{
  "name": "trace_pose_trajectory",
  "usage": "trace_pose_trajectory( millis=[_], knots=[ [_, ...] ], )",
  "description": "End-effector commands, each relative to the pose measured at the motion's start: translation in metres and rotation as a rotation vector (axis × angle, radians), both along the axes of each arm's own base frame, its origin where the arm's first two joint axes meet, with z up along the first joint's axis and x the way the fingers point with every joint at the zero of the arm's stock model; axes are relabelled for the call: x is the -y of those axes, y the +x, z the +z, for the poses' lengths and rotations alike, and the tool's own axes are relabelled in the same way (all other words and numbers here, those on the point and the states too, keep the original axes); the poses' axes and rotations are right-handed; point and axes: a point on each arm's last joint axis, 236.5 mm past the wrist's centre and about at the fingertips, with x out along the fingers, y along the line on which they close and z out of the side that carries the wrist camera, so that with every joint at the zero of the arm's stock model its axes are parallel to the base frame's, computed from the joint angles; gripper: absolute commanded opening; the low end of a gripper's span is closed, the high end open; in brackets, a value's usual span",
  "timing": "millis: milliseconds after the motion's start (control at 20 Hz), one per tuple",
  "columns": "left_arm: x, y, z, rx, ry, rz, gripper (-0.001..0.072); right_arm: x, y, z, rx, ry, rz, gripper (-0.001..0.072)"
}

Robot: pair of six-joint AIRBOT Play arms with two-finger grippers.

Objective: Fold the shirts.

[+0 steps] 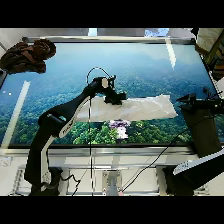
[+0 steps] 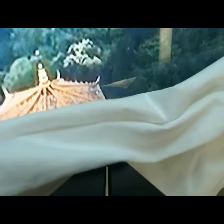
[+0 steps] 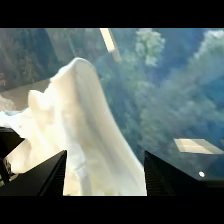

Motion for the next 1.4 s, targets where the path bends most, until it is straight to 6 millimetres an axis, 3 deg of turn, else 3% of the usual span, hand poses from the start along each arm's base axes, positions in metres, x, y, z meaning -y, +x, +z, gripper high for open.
trace_pose_trajectory(
  millis=[0,350,600,800,1100,1150,1250,1350],
  knots=[
    [0.002,0.000,0.002,-0.002,-0.010,0.004,0.0009,-0.015,0.009,0.004,0.032,0.015,0.027,0.0546],
    [0.003,0.000,0.003,-0.006,-0.016,0.005,0.0009,-0.044,0.007,-0.022,-0.026,0.031,0.103,0.0546],
    [0.003,0.001,0.003,-0.002,-0.020,0.009,0.0009,-0.038,0.000,-0.035,-0.059,-0.027,0.126,0.0546],
    [0.006,0.000,0.005,-0.010,-0.035,0.014,0.0009,-0.043,0.001,-0.033,-0.057,-0.018,0.135,0.0544],
    [0.007,0.000,0.005,-0.010,-0.036,0.014,0.0009,-0.071,0.008,-0.026,-0.038,0.013,0.183,0.0530],
    [0.007,0.000,0.005,-0.011,-0.037,0.015,0.0009,-0.075,0.007,-0.026,-0.039,0.017,0.193,0.0449],
    [0.007,0.000,0.005,-0.011,-0.037,0.014,0.0009,-0.080,0.007,-0.023,-0.037,0.033,0.202,0.0029],
    [0.006,-0.001,0.005,-0.022,-0.035,0.021,0.0009,-0.085,0.011,-0.009,0.005,0.077,0.206,0.0029]
  ],
)
